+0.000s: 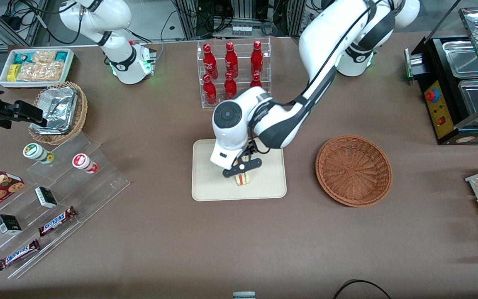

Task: Place sandwich from basket to tray
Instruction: 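Lower the sandwich onto the tray and open the left gripper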

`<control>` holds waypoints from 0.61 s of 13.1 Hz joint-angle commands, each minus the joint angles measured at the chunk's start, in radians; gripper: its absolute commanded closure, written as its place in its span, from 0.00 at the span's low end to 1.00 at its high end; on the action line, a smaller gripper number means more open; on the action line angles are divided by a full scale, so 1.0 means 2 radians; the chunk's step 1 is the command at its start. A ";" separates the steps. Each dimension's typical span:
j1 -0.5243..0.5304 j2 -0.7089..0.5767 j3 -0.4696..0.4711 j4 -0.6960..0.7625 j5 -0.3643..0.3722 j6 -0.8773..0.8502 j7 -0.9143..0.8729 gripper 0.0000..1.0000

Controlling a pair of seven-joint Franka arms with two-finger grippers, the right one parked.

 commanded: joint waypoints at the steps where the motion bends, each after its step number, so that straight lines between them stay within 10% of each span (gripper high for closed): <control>1: 0.032 -0.025 0.000 -0.012 0.007 -0.020 0.064 0.00; 8: 0.112 -0.101 0.021 -0.098 0.004 -0.076 0.179 0.00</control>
